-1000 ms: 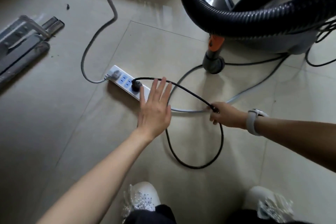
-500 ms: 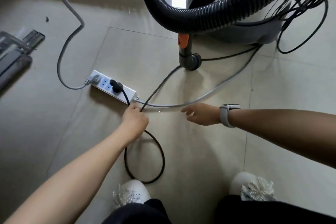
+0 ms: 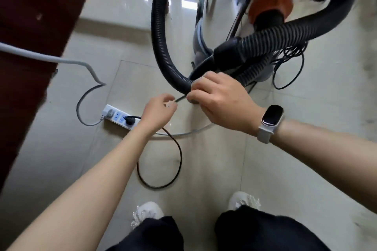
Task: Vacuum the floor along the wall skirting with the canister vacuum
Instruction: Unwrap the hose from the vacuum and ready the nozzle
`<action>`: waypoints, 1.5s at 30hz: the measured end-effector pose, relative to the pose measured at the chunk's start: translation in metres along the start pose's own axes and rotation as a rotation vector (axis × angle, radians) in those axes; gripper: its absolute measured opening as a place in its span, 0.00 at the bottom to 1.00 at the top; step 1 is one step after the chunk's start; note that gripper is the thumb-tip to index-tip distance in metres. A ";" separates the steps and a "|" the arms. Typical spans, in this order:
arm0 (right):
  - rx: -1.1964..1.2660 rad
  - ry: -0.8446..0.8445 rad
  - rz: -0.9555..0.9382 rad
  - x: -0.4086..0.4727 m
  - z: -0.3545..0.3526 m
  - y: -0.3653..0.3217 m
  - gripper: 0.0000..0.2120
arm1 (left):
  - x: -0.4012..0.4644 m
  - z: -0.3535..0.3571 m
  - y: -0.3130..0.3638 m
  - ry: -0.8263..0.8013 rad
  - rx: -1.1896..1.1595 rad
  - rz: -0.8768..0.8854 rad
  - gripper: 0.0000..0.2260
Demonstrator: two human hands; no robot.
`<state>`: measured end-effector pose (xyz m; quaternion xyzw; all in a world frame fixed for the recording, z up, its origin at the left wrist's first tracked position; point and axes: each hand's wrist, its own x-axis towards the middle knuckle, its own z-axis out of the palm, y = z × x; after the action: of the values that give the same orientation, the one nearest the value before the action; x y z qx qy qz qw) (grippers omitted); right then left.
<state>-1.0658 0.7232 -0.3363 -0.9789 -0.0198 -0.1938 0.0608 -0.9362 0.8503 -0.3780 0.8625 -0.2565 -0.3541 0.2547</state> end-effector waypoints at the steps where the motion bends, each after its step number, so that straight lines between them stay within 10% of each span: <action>1: -0.115 0.005 0.009 0.015 -0.014 0.008 0.08 | -0.003 -0.012 0.014 0.024 -0.054 -0.042 0.14; 8: -0.286 -0.833 0.378 0.071 -0.056 0.058 0.20 | -0.048 -0.054 0.072 0.033 -0.153 -0.152 0.14; 17: -0.203 -0.467 0.607 0.058 -0.124 0.065 0.18 | -0.088 -0.071 0.128 0.022 -0.156 -0.173 0.16; 22: -0.188 -0.572 0.561 0.029 -0.184 0.067 0.20 | -0.109 -0.081 0.199 0.091 0.008 0.141 0.31; 28: -0.107 -0.523 0.490 -0.013 -0.260 0.102 0.16 | -0.108 -0.069 0.263 -0.210 0.412 0.281 0.39; 38: 0.123 -0.380 0.372 -0.042 -0.336 0.145 0.20 | -0.115 -0.050 0.357 -0.259 0.515 0.476 0.13; 45: 0.540 -0.214 1.133 -0.057 -0.337 0.146 0.17 | -0.108 -0.058 0.371 -0.376 0.528 0.319 0.13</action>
<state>-1.2364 0.5352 -0.0651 -0.8017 0.4469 -0.0210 0.3963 -1.0569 0.6589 -0.0597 0.7673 -0.5129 -0.3841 0.0238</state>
